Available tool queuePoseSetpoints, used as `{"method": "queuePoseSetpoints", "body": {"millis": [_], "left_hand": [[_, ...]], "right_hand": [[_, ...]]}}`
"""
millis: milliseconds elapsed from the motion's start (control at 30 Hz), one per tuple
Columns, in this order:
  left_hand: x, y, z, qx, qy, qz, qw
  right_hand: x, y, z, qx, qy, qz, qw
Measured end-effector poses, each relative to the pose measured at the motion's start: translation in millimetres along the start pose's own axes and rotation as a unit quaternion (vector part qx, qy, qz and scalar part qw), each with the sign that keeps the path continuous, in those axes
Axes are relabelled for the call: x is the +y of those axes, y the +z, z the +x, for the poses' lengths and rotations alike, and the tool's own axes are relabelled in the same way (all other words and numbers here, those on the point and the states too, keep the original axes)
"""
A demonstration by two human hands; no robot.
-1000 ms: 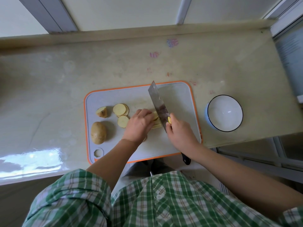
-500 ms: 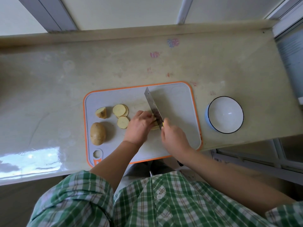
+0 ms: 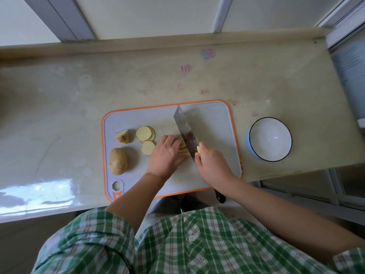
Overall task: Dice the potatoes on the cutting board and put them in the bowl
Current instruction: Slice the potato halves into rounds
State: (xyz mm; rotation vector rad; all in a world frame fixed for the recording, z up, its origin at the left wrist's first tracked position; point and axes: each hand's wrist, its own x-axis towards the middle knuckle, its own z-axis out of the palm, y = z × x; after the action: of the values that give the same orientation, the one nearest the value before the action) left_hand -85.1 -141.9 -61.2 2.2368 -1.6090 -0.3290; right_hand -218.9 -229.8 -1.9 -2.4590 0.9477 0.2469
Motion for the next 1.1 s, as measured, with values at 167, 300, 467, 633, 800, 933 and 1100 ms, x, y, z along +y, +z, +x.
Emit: {"method": "queuePoseSetpoints", "body": {"millis": [167, 300, 467, 633, 800, 933, 1100], "left_hand": [[1.9, 0.1, 2.8, 0.008, -0.007, -0.004, 1.000], [2.8, 0.8, 1.7, 0.007, -0.010, -0.005, 1.000], [4.2, 0.3, 1.9, 0.002, -0.008, 0.008, 1.000], [0.5, -0.7, -4.9, 0.017, -0.019, 0.011, 1.000], [1.0, 0.5, -5.3, 0.013, -0.032, 0.032, 0.999], [4.1, 1.9, -3.5, 0.020, -0.056, 0.021, 0.998], [3.7, 3.1, -2.8, 0.026, -0.052, 0.006, 0.998]], "right_hand": [[-4.4, 11.0, -0.4, 0.016, 0.020, 0.010, 1.000], [-5.6, 19.7, -0.1, 0.029, 0.026, 0.014, 0.999], [-0.6, 16.9, 7.8, 0.035, 0.025, 0.040, 0.998], [0.5, -2.1, 7.8, 0.036, 0.002, 0.015, 0.999], [-6.9, 0.2, -1.1, 0.015, -0.007, 0.006, 1.000], [-8.4, 7.2, -1.6, 0.023, -0.001, 0.011, 1.000], [-7.8, 14.6, -2.0, 0.039, 0.014, 0.023, 0.999]]}}
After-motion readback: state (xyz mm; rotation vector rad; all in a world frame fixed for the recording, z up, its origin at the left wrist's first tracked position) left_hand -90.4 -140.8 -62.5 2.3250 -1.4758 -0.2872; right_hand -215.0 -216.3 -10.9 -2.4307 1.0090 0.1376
